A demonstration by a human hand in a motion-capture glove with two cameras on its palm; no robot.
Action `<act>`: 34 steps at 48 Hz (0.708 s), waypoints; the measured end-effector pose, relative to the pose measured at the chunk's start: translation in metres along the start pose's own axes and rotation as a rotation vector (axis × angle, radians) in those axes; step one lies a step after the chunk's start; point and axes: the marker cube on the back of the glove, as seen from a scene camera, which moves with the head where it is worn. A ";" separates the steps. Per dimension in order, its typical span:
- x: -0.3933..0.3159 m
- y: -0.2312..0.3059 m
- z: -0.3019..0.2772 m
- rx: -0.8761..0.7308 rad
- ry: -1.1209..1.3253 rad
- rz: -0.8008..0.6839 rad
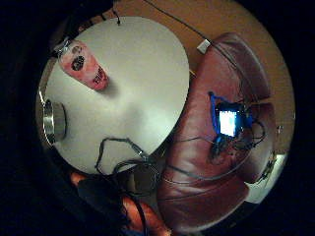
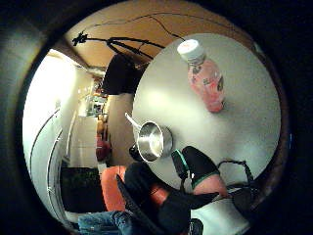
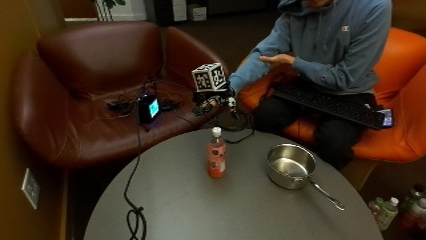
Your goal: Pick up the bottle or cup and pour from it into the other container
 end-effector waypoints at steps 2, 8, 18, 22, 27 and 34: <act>0.008 0.006 0.006 -0.013 -0.013 0.016; 0.016 -0.001 0.022 -0.041 -0.068 0.027; 0.016 -0.016 0.037 -0.070 -0.250 0.004; 0.016 -0.020 0.040 -0.081 -0.313 -0.003; 0.030 -0.011 0.048 -0.093 -0.361 0.018; 0.035 -0.020 0.054 -0.071 -0.357 0.036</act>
